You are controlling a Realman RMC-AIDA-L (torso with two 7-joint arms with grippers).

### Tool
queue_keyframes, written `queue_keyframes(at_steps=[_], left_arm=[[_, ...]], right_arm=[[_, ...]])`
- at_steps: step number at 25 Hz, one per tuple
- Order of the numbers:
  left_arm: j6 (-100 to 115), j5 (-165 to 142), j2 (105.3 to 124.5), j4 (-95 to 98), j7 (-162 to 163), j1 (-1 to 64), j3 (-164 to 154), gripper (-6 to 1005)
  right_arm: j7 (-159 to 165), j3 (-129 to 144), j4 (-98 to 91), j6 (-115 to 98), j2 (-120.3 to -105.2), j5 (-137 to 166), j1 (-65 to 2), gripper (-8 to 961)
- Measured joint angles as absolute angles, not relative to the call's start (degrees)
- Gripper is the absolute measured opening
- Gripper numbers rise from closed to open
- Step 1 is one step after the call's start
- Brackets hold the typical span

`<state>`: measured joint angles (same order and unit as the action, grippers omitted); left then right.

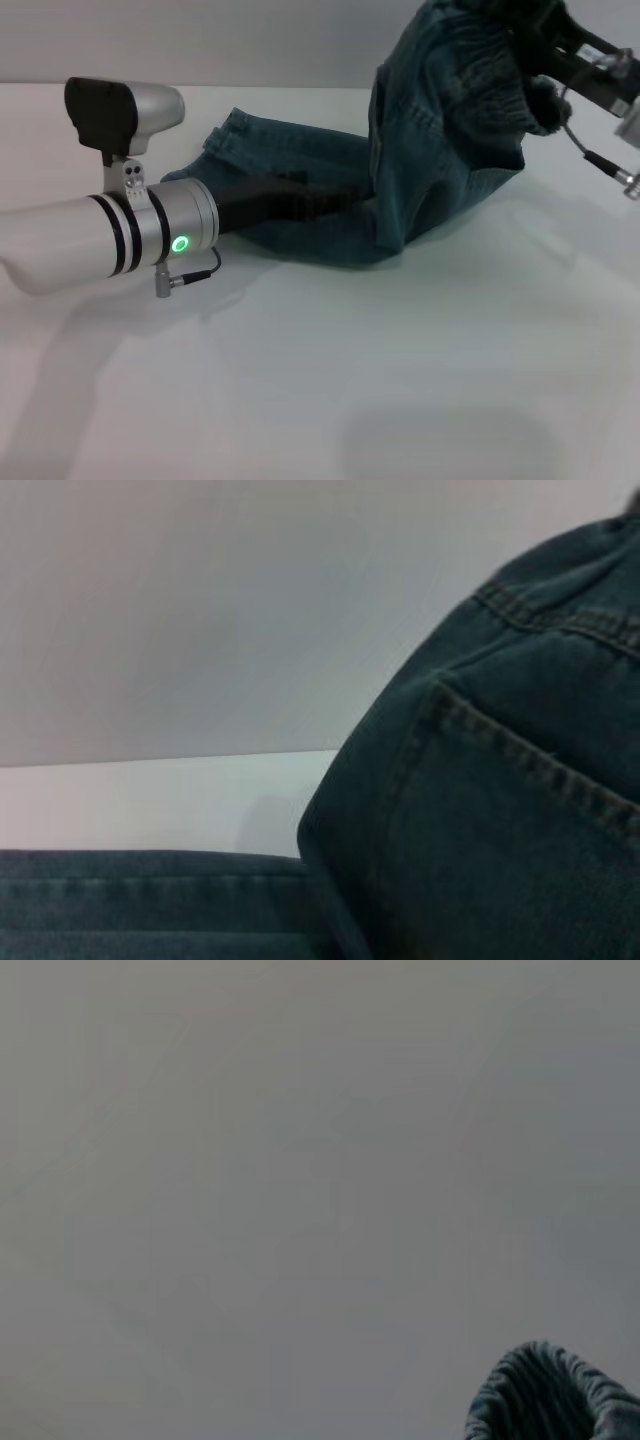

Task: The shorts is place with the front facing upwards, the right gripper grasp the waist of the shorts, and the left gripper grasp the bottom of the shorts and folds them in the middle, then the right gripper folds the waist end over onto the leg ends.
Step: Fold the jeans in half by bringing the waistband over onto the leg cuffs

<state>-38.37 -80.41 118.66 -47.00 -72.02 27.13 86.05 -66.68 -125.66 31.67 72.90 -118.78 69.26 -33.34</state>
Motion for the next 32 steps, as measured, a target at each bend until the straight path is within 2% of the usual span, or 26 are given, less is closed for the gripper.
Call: queue_keyframes(at_steps=[12, 15, 22, 32], left_arm=[[-36.5, -80.0, 118.15, -50.0, -72.1, 23.4, 87.7, 844], [-33.9, -81.6, 117.98, -56.6, -72.5, 16.4, 92.4, 844], [-31.7, -82.3, 118.0, -63.1, -72.6, 9.4, 96.4, 844], [-31.4, -82.4, 118.12, -64.0, -72.7, 7.9, 96.5, 844]], right_arm=[[-63.7, -118.7, 33.4, 64.6, -117.71, 69.9, -37.7, 54], [-63.4, -117.0, 33.4, 63.2, -117.69, 69.9, -38.4, 54], [-63.3, -110.6, 33.1, 57.5, -117.72, 70.0, -40.6, 54], [-62.8, -102.4, 32.6, 47.4, -118.16, 70.0, -45.7, 53]])
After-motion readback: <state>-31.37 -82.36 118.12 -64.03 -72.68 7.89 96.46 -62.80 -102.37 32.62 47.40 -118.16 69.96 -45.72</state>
